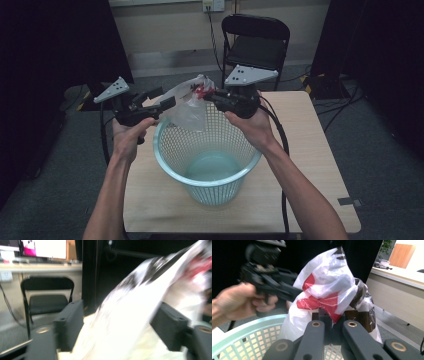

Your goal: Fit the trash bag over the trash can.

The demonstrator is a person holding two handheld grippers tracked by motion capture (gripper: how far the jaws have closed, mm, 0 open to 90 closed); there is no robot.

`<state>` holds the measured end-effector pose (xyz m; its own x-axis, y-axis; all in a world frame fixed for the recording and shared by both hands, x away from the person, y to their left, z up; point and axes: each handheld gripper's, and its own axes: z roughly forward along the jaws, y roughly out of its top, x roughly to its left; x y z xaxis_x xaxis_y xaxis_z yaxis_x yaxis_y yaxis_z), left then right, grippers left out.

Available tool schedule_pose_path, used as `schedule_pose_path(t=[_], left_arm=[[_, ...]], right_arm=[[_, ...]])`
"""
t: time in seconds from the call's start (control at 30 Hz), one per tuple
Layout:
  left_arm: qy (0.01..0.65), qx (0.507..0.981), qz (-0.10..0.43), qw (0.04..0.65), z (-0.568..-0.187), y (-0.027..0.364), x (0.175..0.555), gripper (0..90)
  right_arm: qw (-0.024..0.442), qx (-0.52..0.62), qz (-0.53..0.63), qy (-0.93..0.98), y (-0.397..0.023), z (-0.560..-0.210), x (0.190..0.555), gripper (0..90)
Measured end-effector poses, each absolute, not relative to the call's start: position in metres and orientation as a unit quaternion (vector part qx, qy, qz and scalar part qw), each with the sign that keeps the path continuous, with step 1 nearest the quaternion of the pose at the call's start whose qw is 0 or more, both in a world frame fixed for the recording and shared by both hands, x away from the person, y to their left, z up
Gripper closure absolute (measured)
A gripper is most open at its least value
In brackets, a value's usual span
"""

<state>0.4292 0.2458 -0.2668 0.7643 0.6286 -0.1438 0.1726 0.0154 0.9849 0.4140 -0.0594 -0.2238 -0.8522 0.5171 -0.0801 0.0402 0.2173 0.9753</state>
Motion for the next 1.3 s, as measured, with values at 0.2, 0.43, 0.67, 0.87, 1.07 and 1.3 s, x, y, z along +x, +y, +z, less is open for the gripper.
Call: schedule_pose_path(t=[0.2,0.43,0.67,0.87,1.07,1.3], left_arm=[[0.283,0.677,0.158,0.661,-0.277,0.248,0.434,87.5],[0.249,0.675,0.173,0.672,-0.262,0.250,0.401,90.0],[0.235,0.672,0.165,0.683,-0.258,0.246,0.371,90.0],[0.245,0.676,0.164,0.675,-0.276,0.247,0.375,90.0],[0.245,0.676,0.165,0.675,-0.289,0.252,0.379,90.0],[0.249,0.673,0.172,0.675,-0.302,0.265,0.388,90.0]], right_arm=[[0.198,0.184,0.608,0.747,-0.062,-0.224,0.412,90.0],[0.214,0.193,0.598,0.748,-0.084,-0.221,0.404,89.8],[0.216,0.210,0.582,0.755,-0.106,-0.230,0.388,86.5],[0.210,0.212,0.575,0.762,-0.123,-0.249,0.381,58.1],[0.217,0.238,0.570,0.756,-0.145,-0.263,0.379,45.3],[0.217,0.234,0.590,0.742,-0.157,-0.268,0.378,51.9]])
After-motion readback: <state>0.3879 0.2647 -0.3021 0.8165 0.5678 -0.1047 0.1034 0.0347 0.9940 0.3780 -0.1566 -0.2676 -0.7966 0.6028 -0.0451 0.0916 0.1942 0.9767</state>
